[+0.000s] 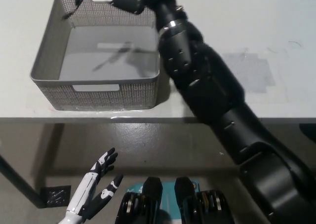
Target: Use the right hand to pick up a black power cord and place it into a container on the left hand side
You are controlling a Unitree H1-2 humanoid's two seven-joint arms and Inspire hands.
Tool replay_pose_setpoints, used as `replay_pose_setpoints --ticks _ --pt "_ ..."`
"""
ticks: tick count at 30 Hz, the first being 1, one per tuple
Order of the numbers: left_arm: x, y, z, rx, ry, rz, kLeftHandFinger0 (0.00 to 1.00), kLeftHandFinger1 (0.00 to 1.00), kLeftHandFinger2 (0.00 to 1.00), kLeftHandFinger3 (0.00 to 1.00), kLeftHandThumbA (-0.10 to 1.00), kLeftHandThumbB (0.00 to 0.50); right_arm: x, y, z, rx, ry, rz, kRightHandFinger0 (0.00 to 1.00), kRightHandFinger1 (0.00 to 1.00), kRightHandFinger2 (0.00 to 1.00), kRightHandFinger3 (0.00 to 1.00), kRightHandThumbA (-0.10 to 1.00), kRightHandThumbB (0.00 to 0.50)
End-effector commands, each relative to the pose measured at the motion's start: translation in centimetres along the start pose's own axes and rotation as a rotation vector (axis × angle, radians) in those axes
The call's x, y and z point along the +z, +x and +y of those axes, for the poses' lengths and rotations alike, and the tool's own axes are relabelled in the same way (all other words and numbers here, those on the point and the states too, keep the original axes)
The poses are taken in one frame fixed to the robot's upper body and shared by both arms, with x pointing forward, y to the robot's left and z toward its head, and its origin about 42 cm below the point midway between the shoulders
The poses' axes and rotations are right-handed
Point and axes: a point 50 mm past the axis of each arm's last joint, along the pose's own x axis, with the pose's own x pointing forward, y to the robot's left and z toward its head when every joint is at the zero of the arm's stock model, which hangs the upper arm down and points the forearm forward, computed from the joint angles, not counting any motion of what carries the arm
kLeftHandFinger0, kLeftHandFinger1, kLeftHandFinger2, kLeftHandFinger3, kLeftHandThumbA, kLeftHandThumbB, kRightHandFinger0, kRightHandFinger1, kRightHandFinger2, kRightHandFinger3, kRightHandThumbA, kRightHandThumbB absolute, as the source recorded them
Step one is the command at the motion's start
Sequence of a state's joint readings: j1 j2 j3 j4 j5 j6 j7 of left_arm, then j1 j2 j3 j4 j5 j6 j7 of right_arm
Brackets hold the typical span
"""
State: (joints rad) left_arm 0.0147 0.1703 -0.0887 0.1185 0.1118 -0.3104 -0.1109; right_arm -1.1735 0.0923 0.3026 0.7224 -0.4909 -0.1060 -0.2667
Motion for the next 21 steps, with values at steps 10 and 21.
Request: replay_pose_setpoints --ticks 10,21 --pt "1.3 1.2 1.1 -0.016 0.041 -0.067 1.00 1.00 0.99 1.00 0.73 0.343 1.4 1.1 3.8 0.053 -0.037 -0.008 0.00 0.25 0.62 0.64 -0.10 0.151" --pt "1.7 1.9 1.1 -0.030 0.055 -0.085 1.00 1.00 0.98 1.00 0.74 0.354 -3.1 -1.1 5.2 0.341 -0.192 0.138 1.00 1.00 1.00 1.00 1.00 0.500"
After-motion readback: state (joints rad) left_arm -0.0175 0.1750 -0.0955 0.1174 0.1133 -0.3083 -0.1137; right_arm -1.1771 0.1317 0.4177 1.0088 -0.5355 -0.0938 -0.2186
